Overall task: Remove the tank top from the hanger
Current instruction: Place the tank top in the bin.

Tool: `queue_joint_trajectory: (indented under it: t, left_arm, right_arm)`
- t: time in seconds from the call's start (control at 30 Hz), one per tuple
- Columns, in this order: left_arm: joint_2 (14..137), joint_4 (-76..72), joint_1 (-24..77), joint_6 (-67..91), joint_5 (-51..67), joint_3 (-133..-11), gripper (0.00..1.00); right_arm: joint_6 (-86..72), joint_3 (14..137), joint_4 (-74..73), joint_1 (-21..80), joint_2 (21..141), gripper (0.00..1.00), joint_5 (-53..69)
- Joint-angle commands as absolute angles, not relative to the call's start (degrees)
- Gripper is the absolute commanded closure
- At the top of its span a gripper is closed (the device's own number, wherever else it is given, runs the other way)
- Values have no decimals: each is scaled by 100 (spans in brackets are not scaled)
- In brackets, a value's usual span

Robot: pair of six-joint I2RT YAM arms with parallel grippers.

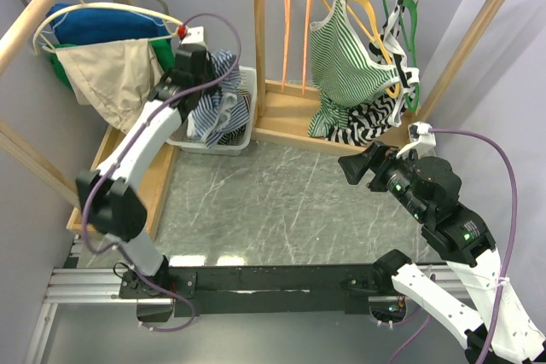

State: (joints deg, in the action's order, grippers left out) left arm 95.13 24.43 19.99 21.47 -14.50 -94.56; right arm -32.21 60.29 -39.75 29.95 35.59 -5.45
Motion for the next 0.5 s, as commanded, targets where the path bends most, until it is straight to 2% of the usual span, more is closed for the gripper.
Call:
queue_joint_trajectory:
  t: [0.0,0.07,0.17,0.47]
  left_arm:
    - [10176,2397,1776,1925,-959,-10579,99]
    - [10625,2592,1758,1899,-1036,-10810,99]
    - [10837,2488,1758,1872,-1046,-10513,99]
    - [10916,2066,1758,2267,-993,-8834,99]
  right_arm:
    - [-3296,5985,-3726,2971,3595,0,-501]
    - [-3296,6012,-3762,2971,3604,0,-510]
    - [-3287,6029,-3788,2971,3595,0,-545]
    - [-3252,6003,-3727,2971,3665,0,-501]
